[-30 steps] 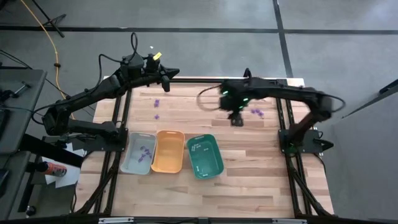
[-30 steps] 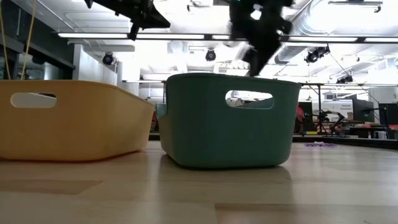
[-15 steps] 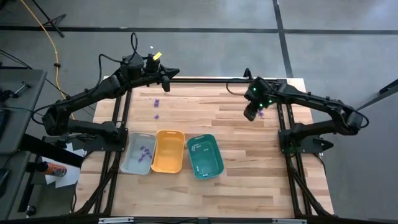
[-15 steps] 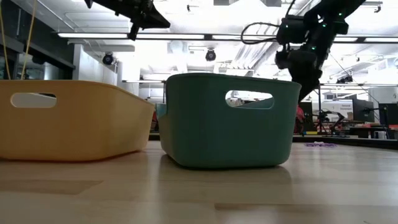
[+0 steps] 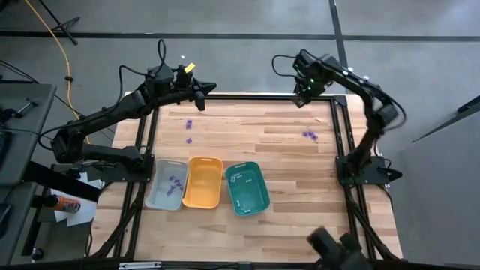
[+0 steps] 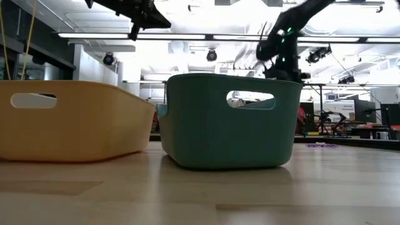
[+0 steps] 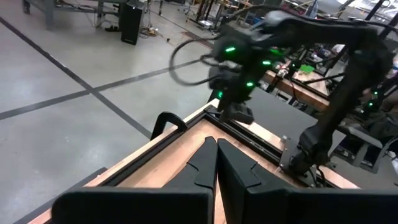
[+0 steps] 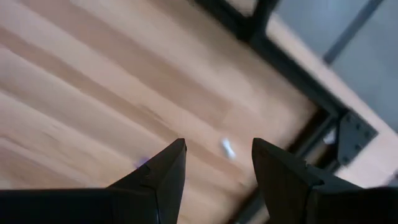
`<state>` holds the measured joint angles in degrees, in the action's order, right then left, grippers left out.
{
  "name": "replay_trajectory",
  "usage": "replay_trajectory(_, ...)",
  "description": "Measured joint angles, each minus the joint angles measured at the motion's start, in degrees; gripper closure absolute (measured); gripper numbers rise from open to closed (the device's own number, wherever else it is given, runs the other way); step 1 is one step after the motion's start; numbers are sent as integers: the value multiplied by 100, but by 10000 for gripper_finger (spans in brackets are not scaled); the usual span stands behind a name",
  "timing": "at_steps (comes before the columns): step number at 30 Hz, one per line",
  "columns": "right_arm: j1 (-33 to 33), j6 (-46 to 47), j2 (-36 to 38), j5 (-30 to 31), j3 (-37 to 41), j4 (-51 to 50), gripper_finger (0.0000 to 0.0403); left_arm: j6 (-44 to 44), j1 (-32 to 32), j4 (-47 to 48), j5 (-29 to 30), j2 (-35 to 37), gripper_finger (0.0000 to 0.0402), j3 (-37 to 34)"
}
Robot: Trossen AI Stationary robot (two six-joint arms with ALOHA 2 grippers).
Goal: Sort Halloween decoration
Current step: Put the white bone toy into the green bin
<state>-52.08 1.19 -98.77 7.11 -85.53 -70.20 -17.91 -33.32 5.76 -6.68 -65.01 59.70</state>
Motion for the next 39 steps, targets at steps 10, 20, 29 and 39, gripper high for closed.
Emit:
replay_trajectory(10,-658,-920,-1749,19,-197,-1695,222,-153,0,5,-24,0,401,0)
replay_trajectory(20,-665,-1176,-1865,51,734,-658,222,-149,-1,4,-24,0,401,0)
replay_trajectory(29,-629,-1640,-1863,495,716,-177,222,-151,0,9,-24,0,401,0)
replay_trajectory(39,-626,-1788,-1855,323,1045,245,222,-289,-2,51,-24,-2,401,0)
